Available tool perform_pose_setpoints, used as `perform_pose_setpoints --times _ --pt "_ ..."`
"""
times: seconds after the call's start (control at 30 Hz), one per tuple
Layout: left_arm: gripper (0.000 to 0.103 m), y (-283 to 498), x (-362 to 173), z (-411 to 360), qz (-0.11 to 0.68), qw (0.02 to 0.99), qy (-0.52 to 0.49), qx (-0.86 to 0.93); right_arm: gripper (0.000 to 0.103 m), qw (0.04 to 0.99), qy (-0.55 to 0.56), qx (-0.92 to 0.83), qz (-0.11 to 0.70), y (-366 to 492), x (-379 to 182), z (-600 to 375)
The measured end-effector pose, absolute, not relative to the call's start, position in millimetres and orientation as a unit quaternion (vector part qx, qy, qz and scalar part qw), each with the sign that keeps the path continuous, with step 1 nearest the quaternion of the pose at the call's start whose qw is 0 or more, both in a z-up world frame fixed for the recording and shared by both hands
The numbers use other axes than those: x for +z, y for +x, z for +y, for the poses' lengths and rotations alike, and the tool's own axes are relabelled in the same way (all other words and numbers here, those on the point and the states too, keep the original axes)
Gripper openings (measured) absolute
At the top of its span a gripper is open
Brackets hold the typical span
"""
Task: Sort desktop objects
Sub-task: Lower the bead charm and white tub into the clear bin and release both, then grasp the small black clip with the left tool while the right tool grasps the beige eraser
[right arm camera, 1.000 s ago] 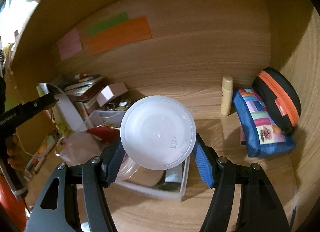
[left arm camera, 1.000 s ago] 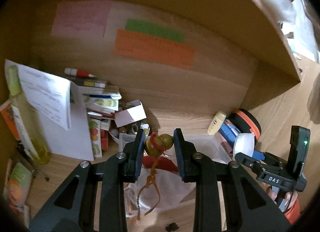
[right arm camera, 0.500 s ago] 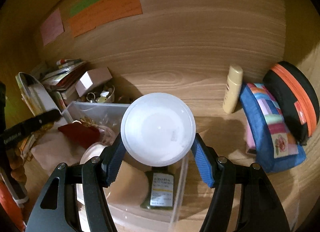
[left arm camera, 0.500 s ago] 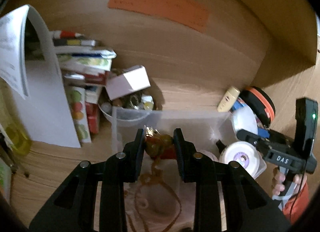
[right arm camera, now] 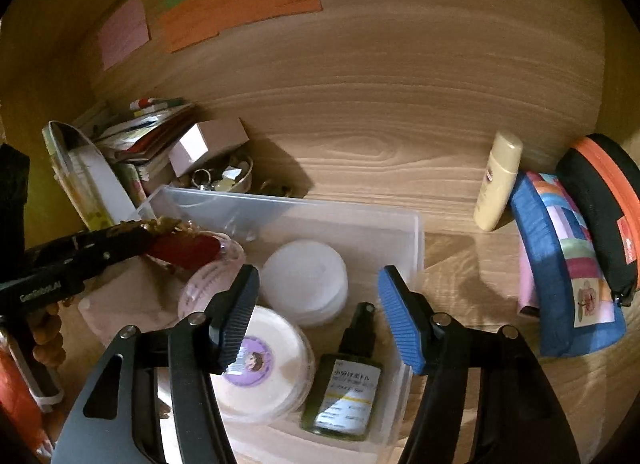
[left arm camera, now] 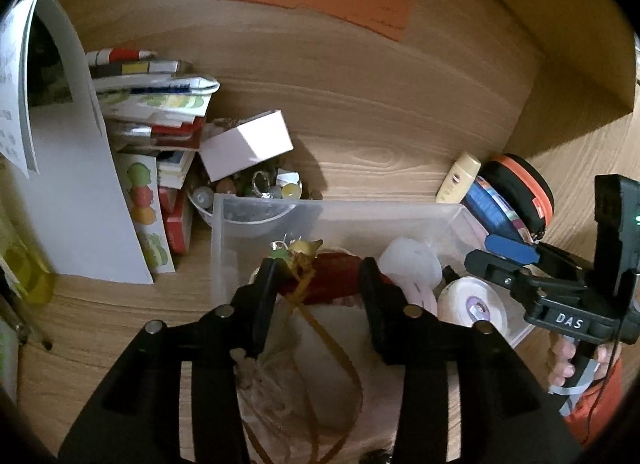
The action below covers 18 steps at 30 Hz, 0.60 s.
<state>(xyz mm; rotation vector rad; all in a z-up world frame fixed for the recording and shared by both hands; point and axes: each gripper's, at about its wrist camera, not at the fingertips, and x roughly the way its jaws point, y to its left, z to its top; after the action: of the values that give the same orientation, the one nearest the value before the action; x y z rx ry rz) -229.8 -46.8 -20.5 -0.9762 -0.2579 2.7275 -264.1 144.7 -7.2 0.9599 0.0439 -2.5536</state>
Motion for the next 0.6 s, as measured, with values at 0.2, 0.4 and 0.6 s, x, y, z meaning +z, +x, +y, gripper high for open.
perform_pose_setpoints --times 0.2,0.4,0.6 --pt "0.066 -215 -7 -33 -0.061 0.111 -0.305 0.944 0.075 0.203 0.328 -0.923 0.013 -238 4 151" --pt "0.072 -193 8 -21 -0.039 0.102 -0.284 0.952 0.082 0.203 0.322 -0.925 0.002 -208 6 160" --pt "0.072 -171 14 -16 -0.023 0.089 -0.276 0.957 0.082 0.182 0.311 -0.932 0.027 -180 0 164"
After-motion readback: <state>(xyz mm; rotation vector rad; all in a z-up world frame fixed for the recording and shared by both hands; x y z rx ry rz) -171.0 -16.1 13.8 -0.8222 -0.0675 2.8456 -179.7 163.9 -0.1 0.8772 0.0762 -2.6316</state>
